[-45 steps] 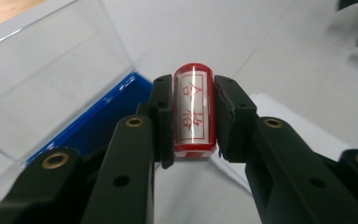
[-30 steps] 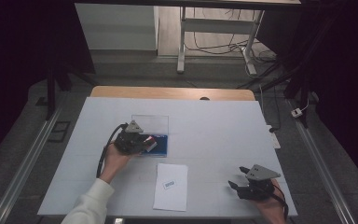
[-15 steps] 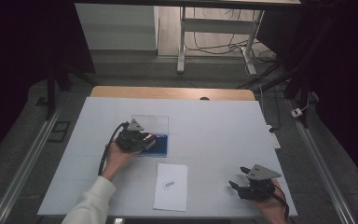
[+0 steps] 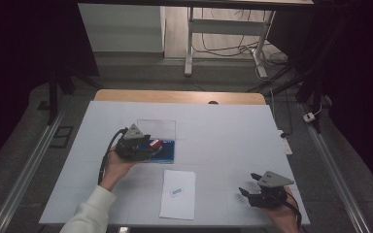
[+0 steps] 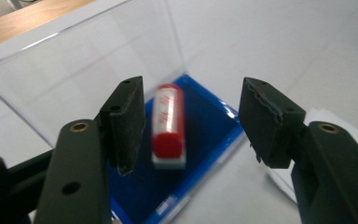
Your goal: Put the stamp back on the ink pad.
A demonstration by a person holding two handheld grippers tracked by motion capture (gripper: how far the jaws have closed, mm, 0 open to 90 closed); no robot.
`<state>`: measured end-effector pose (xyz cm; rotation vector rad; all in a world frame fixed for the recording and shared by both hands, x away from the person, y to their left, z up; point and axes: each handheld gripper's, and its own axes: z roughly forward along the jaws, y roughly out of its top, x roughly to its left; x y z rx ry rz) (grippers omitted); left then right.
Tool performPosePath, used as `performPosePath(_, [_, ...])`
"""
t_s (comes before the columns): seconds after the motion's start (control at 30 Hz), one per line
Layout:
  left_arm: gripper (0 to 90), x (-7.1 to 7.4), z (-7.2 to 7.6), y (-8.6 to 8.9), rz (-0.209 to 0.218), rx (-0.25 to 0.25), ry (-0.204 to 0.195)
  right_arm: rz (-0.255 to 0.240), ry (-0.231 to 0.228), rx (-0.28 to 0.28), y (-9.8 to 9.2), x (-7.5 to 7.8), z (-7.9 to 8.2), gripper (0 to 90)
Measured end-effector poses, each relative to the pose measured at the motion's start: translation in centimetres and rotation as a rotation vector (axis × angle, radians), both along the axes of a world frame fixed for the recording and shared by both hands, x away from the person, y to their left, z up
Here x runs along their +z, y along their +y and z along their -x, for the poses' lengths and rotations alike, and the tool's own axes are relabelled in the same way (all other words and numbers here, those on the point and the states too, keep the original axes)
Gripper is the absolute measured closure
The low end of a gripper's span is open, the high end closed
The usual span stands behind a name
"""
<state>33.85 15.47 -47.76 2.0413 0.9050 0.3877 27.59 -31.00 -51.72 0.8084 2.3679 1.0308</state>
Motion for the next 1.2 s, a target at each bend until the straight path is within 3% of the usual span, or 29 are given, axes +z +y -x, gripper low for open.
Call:
performPosePath(0.23, [39.4, 0.1, 3.4, 0.8, 0.003, -0.024, 0.024, -0.014, -0.008, -0.002, -0.2, 0.2, 0.0, 29.4])
performPosePath(0.7, [34.1, -2.7, 9.5, 4.2, 0.027, 0.004, 0.099, -0.029, -0.014, 0.000, -0.4, 0.3, 0.0, 29.4])
performPosePath(0.87, [34.0, -3.0, 10.5, 4.6, 0.022, 0.002, 0.099, -0.032, -0.023, -0.002, -0.4, 0.5, 0.0, 29.4])
performPosePath(1.2, [33.1, -3.3, 10.5, 4.4, -0.006, 0.001, 0.099, -0.036, -0.029, 0.004, -0.4, 0.5, 0.1, 29.4])
